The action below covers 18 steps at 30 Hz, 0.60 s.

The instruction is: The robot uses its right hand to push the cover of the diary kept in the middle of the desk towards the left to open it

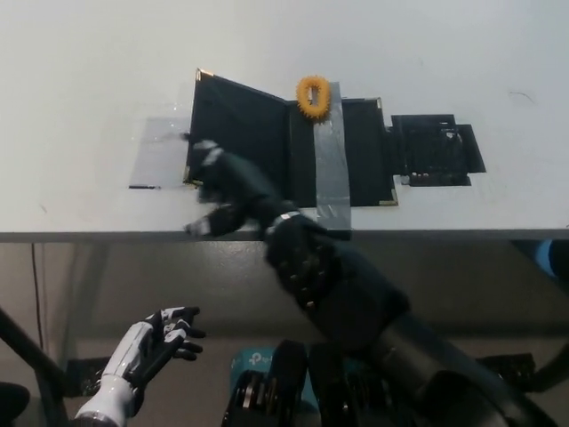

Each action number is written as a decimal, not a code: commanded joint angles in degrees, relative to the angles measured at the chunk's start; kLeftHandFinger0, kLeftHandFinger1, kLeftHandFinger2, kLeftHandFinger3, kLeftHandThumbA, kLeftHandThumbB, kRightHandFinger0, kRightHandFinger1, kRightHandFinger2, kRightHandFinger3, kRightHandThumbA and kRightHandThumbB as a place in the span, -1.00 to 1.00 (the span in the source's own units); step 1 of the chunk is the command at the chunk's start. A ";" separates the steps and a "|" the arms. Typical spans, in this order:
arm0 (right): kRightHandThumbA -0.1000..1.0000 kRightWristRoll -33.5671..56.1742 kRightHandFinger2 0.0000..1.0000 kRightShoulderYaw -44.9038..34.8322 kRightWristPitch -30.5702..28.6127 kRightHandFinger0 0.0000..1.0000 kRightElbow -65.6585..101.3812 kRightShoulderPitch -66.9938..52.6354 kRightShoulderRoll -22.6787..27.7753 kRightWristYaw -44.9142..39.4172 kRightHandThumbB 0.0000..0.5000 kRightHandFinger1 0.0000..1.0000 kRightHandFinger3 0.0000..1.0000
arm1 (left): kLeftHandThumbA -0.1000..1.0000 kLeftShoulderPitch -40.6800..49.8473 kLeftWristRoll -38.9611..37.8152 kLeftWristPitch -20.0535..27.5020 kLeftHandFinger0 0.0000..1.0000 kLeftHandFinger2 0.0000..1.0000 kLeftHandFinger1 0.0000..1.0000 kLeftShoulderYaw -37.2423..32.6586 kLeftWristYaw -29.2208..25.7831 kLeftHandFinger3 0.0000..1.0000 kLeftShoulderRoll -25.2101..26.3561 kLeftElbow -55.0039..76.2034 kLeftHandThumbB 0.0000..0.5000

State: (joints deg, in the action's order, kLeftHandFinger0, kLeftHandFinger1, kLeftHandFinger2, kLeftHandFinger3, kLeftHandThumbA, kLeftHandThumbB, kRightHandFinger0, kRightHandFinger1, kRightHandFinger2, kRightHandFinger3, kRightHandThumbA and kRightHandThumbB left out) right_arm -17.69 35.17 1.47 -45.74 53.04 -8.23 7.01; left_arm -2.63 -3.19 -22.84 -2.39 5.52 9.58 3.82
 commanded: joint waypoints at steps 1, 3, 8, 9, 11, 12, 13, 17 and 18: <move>1.00 -4.07 0.03 0.74 -4.38 -0.59 0.14 2.31 -0.24 -2.26 -0.09 -0.36 0.78 | 0.27 -0.61 0.68 0.94 0.15 0.02 -0.02 -0.35 1.44 0.30 1.43 1.49 0.50; 1.00 -5.15 0.10 1.15 -3.56 -0.58 0.55 1.68 0.34 -2.52 -0.09 -0.27 0.87 | 0.25 -0.64 0.43 0.64 0.16 0.01 -0.01 -0.18 1.34 0.27 1.27 1.47 0.37; 1.00 -6.56 0.78 0.30 -3.88 0.16 1.08 0.13 2.18 -2.05 -0.31 0.50 1.00 | 0.24 0.23 0.28 1.84 0.08 0.01 -0.07 0.28 1.26 0.32 1.30 0.98 0.31; 1.00 -6.06 0.69 -0.40 -3.58 0.06 1.63 0.05 2.68 -2.82 -0.31 0.39 1.00 | 0.22 0.56 0.18 1.65 0.09 0.01 -0.06 0.56 1.01 0.32 1.16 1.36 0.26; 1.00 -6.25 0.67 -0.72 -3.17 0.06 2.24 0.22 3.10 -3.61 -0.25 0.40 1.00 | 0.21 0.83 0.08 1.77 0.09 0.02 -0.05 0.87 0.87 0.35 1.12 1.50 0.28; 1.00 -5.47 0.90 -1.73 -2.18 0.39 3.91 0.06 4.14 -4.96 -0.16 0.71 1.00 | 0.19 0.84 -0.31 0.80 0.11 0.05 -0.03 1.51 0.28 0.36 0.55 1.51 0.36; 1.00 -5.30 0.61 -2.46 -3.36 0.09 3.59 0.02 4.35 -4.28 -0.11 0.37 1.00 | 0.19 0.91 -0.32 1.06 0.11 0.05 -0.03 1.61 0.24 0.37 0.45 1.33 0.36; 1.00 -4.52 0.57 -4.83 -0.65 -0.07 6.45 -0.34 5.29 -6.55 -0.11 0.28 1.00 | 0.26 1.36 0.07 1.12 0.14 0.06 -0.02 1.81 0.10 0.38 0.39 1.52 0.46; 1.00 -4.74 0.57 -5.05 -1.03 0.01 6.66 -0.52 5.27 -6.68 -0.18 0.31 1.00 | 0.24 1.81 -0.21 0.77 0.16 0.06 0.00 2.14 -0.05 0.37 0.10 1.70 0.47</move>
State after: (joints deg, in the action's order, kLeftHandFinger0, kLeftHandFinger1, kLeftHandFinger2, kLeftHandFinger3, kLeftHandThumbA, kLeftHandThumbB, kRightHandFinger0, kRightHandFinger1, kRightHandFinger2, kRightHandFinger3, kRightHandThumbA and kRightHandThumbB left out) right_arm -22.16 32.94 -0.47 -41.97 51.09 -4.58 1.93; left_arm -1.46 -3.06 -22.81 -1.33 5.67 9.73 3.82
